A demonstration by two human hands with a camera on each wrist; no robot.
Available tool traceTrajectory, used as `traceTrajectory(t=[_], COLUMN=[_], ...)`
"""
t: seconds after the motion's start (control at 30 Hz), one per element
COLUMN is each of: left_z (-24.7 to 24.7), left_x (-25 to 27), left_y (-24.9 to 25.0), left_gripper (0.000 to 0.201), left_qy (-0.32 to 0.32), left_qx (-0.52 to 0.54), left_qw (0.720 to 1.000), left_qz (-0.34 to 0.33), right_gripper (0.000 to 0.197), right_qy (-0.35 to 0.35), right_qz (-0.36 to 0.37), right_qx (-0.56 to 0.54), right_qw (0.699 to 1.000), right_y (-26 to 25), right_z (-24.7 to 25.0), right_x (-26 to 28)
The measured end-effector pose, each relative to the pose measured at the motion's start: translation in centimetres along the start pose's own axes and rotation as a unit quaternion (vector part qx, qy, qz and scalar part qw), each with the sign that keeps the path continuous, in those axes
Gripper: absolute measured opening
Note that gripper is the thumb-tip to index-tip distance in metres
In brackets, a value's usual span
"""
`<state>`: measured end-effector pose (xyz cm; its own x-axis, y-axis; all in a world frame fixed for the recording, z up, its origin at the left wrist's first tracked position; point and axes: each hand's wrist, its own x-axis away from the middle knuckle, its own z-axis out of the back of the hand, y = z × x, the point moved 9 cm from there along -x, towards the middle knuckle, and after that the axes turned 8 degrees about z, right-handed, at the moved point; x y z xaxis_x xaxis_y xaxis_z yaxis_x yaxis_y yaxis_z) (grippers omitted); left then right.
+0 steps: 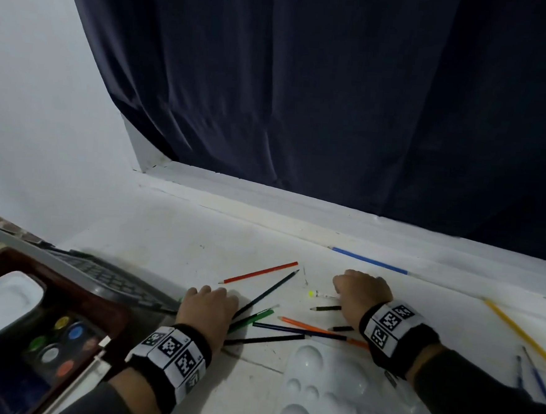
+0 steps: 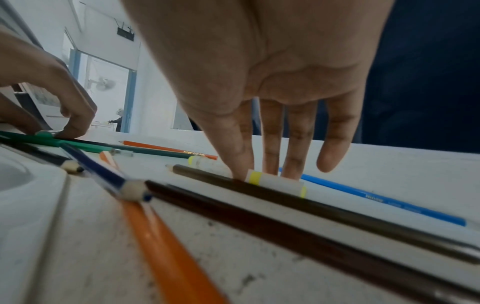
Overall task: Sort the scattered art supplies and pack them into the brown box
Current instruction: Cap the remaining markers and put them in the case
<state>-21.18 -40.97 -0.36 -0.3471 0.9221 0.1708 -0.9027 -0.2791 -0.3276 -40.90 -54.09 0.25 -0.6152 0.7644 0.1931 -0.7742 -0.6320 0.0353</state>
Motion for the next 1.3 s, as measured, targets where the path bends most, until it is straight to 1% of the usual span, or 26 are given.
traceTrajectory(t=[0.1, 0.17, 0.2, 0.23, 0.27, 0.33, 0.37, 0.43, 0.47, 0.5, 0.57, 0.6, 0.63, 0.67, 0.7, 0.73, 0.77, 0.8, 0.83, 0.93, 1.0, 1.07, 1.2, 1.27, 1.3], left_z=[1.2, 2.8, 3.8, 5.0, 6.3, 8.6, 9.4, 10.3, 10.2, 10.0, 8.8, 8.0, 7.1, 6.4, 5.9, 5.8, 5.7, 5.7, 5.5, 4.2, 3.1, 2.0, 0.4, 0.2, 0.1], left_x=[0.6, 1.6, 2.2, 2.9, 3.7, 5.8, 6.9, 9.0, 10.0, 10.9, 12.6, 13.4, 14.2, 15.1, 16.0, 17.0, 18.0, 19.0, 19.8, 21.7, 22.6, 23.3, 24.4, 24.8, 25.0], left_y=[1.1, 1.9, 2.1, 2.3, 2.3, 1.9, 1.6, 1.0, 0.8, 0.7, 0.5, 0.6, 0.7, 1.0, 1.5, 1.9, 2.5, 3.1, 3.7, 5.8, 7.3, 8.7, 11.4, 12.4, 12.8], left_gripper=[0.033, 0.033, 0.032, 0.031, 0.029, 0.027, 0.027, 0.027, 0.026, 0.024, 0.022, 0.023, 0.023, 0.023, 0.025, 0.027, 0.029, 0.029, 0.028, 0.025, 0.024, 0.023, 0.024, 0.025, 0.026], left_qy=[0.03, 0.071, 0.1, 0.132, 0.166, 0.222, 0.24, 0.25, 0.239, 0.219, 0.168, 0.141, 0.112, 0.082, 0.053, 0.029, 0.009, -0.01, -0.027, -0.071, -0.092, -0.106, -0.132, -0.13, -0.122], left_qx=[0.032, 0.082, 0.118, 0.161, 0.22, 0.355, 0.419, 0.53, 0.589, 0.655, 0.773, 0.814, 0.842, 0.86, 0.867, 0.867, 0.86, 0.849, 0.835, 0.788, 0.752, 0.721, 0.677, 0.651, 0.63], left_qw=[0.999, 0.993, 0.986, 0.975, 0.956, 0.897, 0.862, 0.796, 0.758, 0.71, 0.6, 0.554, 0.52, 0.498, 0.488, 0.489, 0.498, 0.513, 0.53, 0.589, 0.628, 0.661, 0.702, 0.724, 0.741], left_qz=[-0.031, -0.055, -0.067, -0.081, -0.1, -0.142, -0.154, -0.154, -0.145, -0.137, -0.115, -0.1, -0.087, -0.08, -0.082, -0.092, -0.109, -0.127, -0.144, -0.167, -0.177, -0.176, -0.177, -0.188, -0.198], right_gripper=[0.018, 0.009, 0.005, 0.005, 0.006, 0.002, 0.005, 0.012, 0.013, 0.015, 0.015, 0.015, 0.013, 0.01, 0.008, 0.007, 0.005, 0.005, 0.008, 0.027, 0.034, 0.035, 0.034, 0.034, 0.034], right_qy=[0.022, 0.066, 0.09, 0.11, 0.129, 0.181, 0.214, 0.285, 0.313, 0.33, 0.338, 0.338, 0.338, 0.336, 0.327, 0.312, 0.292, 0.27, 0.244, 0.16, 0.123, 0.106, 0.101, 0.101, 0.097], right_qz=[-0.011, -0.015, -0.017, -0.019, -0.018, -0.016, -0.013, -0.011, -0.013, -0.015, -0.016, -0.018, -0.023, -0.028, -0.033, -0.036, -0.04, -0.042, -0.043, -0.05, -0.05, -0.056, -0.062, -0.06, -0.056], right_qx=[-0.025, -0.049, -0.067, -0.092, -0.124, -0.197, -0.237, -0.31, -0.338, -0.364, -0.395, -0.41, -0.433, -0.462, -0.489, -0.51, -0.524, -0.534, -0.541, -0.549, -0.54, -0.533, -0.524, -0.522, -0.518], right_qw=[0.999, 0.997, 0.994, 0.989, 0.984, 0.963, 0.947, 0.907, 0.887, 0.871, 0.854, 0.847, 0.835, 0.82, 0.808, 0.801, 0.799, 0.8, 0.803, 0.819, 0.831, 0.838, 0.843, 0.845, 0.848], right_y=[0.2, 0.4, 0.4, 0.5, 0.6, 0.6, 0.6, 0.6, 0.4, 0.1, -1.0, -1.5, -1.9, -2.3, -2.8, -3.4, -4.0, -4.7, -5.3, -6.7, -7.3, -7.5, -7.8, -8.0, -8.2], right_z=[0.6, 1.7, 2.3, 2.9, 3.4, 4.6, 5.2, 6.3, 6.8, 7.1, 7.1, 6.8, 6.3, 5.8, 5.1, 4.4, 3.6, 2.7, 1.7, -1.4, -3.0, -4.1, -5.5, -5.8, -6.0], right_x=[1.0, 2.3, 3.2, 4.2, 5.3, 8.1, 9.8, 13.5, 15.5, 17.3, 20.1, 21.3, 22.5, 23.6, 24.7, 25.6, 26.5, 27.3, 28.1, 30.2, 31.6, 32.8, 33.8, 34.0, 34.1])
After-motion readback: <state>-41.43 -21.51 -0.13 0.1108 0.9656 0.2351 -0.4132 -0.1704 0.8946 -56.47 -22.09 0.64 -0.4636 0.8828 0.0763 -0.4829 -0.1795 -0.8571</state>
